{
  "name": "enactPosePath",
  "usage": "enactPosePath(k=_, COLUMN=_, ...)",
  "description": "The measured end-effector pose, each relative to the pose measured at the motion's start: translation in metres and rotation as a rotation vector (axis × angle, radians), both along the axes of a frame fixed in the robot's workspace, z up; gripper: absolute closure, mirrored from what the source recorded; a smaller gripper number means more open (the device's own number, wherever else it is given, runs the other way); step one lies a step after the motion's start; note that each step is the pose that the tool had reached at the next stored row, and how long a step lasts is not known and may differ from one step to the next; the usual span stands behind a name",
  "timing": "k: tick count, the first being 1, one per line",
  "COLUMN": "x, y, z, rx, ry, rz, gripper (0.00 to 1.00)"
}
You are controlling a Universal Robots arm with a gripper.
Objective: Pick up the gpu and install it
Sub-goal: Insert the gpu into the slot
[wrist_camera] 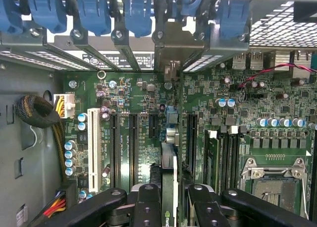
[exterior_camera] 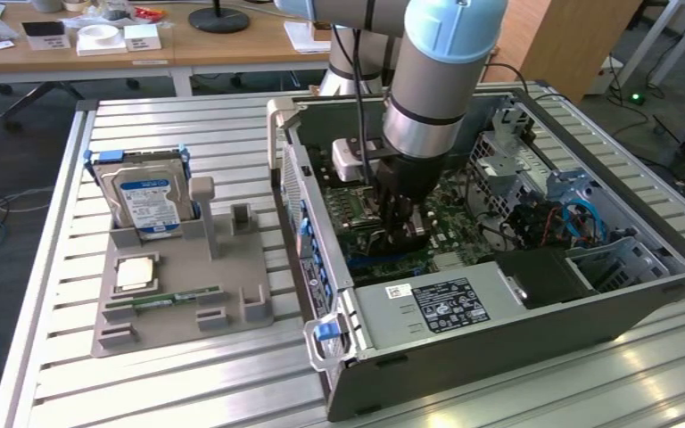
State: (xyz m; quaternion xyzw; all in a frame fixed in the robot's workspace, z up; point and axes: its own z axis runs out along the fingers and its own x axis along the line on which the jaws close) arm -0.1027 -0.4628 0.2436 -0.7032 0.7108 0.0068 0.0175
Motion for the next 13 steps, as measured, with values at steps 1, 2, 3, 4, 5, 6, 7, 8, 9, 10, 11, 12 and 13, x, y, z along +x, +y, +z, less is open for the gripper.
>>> enactPosePath(k=1, x=-0.0001, y=0.0000, z=0.0000, rx=0.0000, ry=0.0001, rz=0.000, gripper=0.74)
enactPosePath(k=2, x=-0.0001, y=0.0000, z=0.0000, rx=0.0001, ry=0.0001, rz=0.000, gripper=0.74)
enactPosePath(k=3, x=-0.0001, y=0.0000, z=0.0000, rx=0.0000, ry=0.0000, rz=0.000, gripper=0.74)
enactPosePath(k=4, x=-0.0002, y=0.0000, z=0.0000, rx=0.0001, ry=0.0001, rz=0.000, gripper=0.74)
enactPosePath(k=5, x=-0.0003, y=0.0000, z=-0.0001, rx=0.0000, ry=0.0001, rz=0.000, gripper=0.74)
enactPosePath(k=6, x=-0.0003, y=-0.0001, z=-0.0004, rx=-0.0001, ry=0.0001, rz=0.000, gripper=0.74)
enactPosePath(k=7, x=-0.0004, y=-0.0001, z=-0.0007, rx=-0.0003, ry=0.0002, rz=0.000, gripper=0.74)
enactPosePath(k=8, x=-0.0004, y=-0.0001, z=-0.0009, rx=-0.0005, ry=0.0003, rz=0.000, gripper=0.74)
enactPosePath(k=9, x=-0.0004, y=-0.0001, z=-0.0010, rx=-0.0005, ry=0.0003, rz=0.000, gripper=0.74)
enactPosePath(k=10, x=-0.0004, y=0.0000, z=-0.0011, rx=-0.0003, ry=0.0003, rz=0.000, gripper=0.74)
enactPosePath(k=11, x=-0.0004, y=0.0000, z=-0.0012, rx=-0.0002, ry=0.0002, rz=0.000, gripper=0.74)
enactPosePath(k=12, x=-0.0005, y=-0.0001, z=-0.0013, rx=-0.0001, ry=0.0002, rz=0.000, gripper=0.74)
enactPosePath(k=13, x=-0.0005, y=-0.0001, z=-0.0016, rx=-0.0002, ry=0.0002, rz=0.000, gripper=0.74)
